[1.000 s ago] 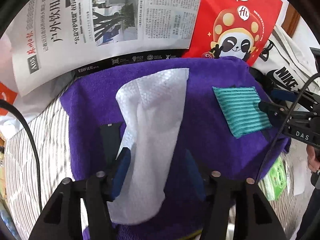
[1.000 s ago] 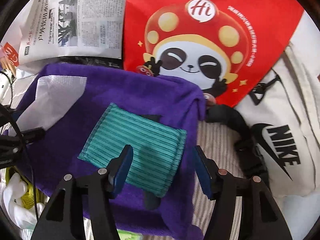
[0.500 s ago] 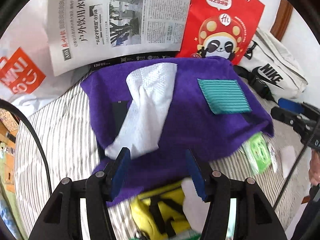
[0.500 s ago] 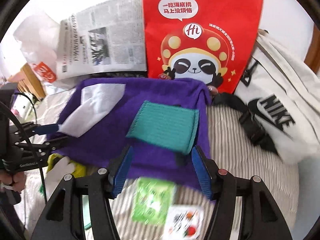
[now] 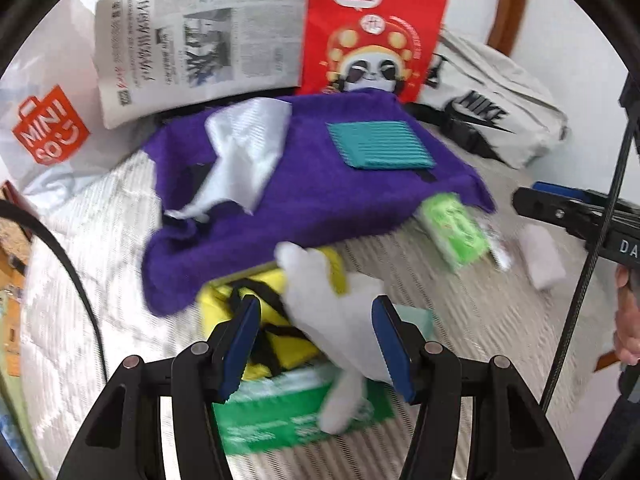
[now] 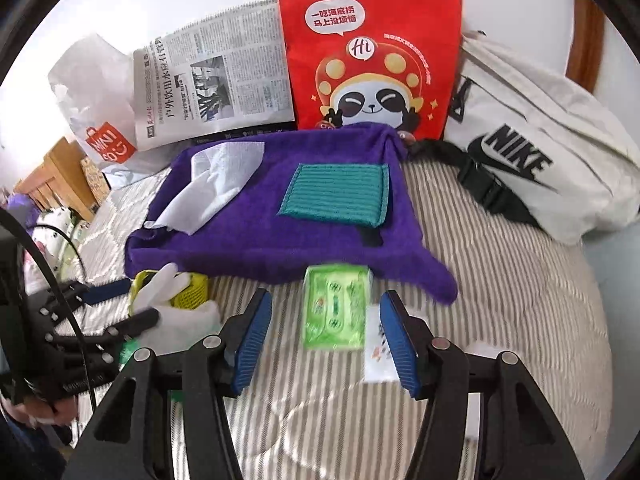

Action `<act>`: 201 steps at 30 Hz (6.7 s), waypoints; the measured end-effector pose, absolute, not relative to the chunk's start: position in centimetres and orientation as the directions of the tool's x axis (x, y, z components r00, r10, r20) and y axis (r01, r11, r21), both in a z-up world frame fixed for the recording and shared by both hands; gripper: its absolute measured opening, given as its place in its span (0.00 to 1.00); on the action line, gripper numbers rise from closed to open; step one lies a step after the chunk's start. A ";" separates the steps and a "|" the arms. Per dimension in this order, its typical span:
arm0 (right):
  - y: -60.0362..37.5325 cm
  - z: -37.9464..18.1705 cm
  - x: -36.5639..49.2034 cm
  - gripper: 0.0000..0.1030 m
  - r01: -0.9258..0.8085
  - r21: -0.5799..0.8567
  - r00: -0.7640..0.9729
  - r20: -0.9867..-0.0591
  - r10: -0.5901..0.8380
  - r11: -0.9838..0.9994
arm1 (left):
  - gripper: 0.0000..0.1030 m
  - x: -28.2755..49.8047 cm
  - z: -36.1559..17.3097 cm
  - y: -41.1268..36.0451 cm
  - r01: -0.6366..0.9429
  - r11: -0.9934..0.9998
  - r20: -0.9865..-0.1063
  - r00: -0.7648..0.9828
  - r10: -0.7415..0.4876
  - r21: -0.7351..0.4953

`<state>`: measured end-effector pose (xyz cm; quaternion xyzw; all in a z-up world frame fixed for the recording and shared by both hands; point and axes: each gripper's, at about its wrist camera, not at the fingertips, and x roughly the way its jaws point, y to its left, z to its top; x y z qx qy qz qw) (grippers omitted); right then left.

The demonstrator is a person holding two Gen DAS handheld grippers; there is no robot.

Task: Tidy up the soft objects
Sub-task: 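Move the left tool to the white glove and close on it, then lift the glove with the left tool while the right tool grasps the white tomato-print packet, then carry the glove with the left tool and the packet with the right tool toward the purple towel, then drop the packet onto the teal cloth while the left tool releases the glove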

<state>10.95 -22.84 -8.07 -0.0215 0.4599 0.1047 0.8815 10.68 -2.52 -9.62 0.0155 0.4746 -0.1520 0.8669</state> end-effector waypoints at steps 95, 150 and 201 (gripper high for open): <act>-26.7 -16.3 11.7 0.58 -0.244 -0.090 0.500 -0.865 0.046 0.965 | 0.24 9.7 -12.3 -0.2 0.251 0.931 -0.791 0.494 -0.360 -0.266; -26.1 -10.3 14.1 0.04 -0.255 0.119 0.544 -0.803 0.244 0.959 | 0.24 11.8 -7.9 2.4 0.219 0.933 -0.749 0.557 -0.359 -0.284; -21.3 -13.4 24.3 0.26 -0.387 -0.052 0.547 -0.817 0.184 0.921 | 0.28 23.8 -12.5 0.9 0.174 0.959 -0.838 0.469 -0.280 -0.223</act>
